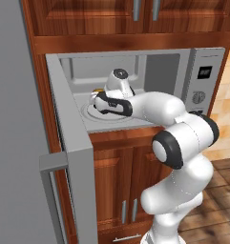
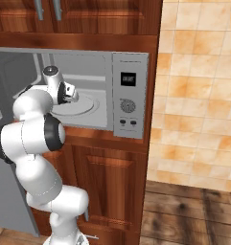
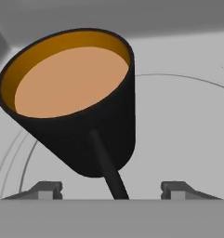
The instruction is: Pick the cup of tea, navigate to the dining table, and place it on the saucer.
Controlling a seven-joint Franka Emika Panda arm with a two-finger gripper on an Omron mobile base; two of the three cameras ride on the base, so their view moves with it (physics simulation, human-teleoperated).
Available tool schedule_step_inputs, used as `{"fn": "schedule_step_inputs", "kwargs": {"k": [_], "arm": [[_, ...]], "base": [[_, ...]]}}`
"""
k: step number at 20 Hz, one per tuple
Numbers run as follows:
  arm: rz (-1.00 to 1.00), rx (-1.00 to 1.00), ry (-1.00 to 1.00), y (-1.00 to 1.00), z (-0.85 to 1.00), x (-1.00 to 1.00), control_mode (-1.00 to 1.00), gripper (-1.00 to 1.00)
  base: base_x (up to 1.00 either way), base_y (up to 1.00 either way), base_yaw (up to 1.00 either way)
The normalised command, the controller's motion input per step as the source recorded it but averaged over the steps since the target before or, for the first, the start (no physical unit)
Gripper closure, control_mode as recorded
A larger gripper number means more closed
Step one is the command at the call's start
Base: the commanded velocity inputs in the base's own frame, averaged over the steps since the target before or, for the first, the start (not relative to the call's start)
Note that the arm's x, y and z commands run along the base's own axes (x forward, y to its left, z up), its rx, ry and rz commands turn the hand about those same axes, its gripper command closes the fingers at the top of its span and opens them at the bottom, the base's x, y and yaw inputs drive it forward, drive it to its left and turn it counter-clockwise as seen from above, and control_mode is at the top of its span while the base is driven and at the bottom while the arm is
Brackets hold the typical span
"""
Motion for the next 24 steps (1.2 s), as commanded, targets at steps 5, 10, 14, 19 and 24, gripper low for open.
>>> {"fn": "schedule_step_inputs", "kwargs": {"k": [5, 10, 14, 19, 24], "arm": [[0.0, 0.0, 0.0, 0.0, 0.0, 0.0, -1.0, 1.0], [0.0, 0.0, 0.0, 0.0, 0.0, 0.0, -1.0, 1.0], [0.0, 0.0, 0.0, 0.0, 0.0, -0.03, -1.0, 1.0], [0.0, 0.0, -0.05, -0.02, 0.0, -0.42, -1.0, 1.0], [0.0, 0.0, -0.07, -0.16, 0.0, -0.59, -1.0, 1.0]], "base": [[0.0, 0.0, 0.0], [0.0, 0.0, 0.0], [0.0, 0.0, 0.0], [0.0, 0.0, 0.0], [0.0, 0.0, 0.0]]}}
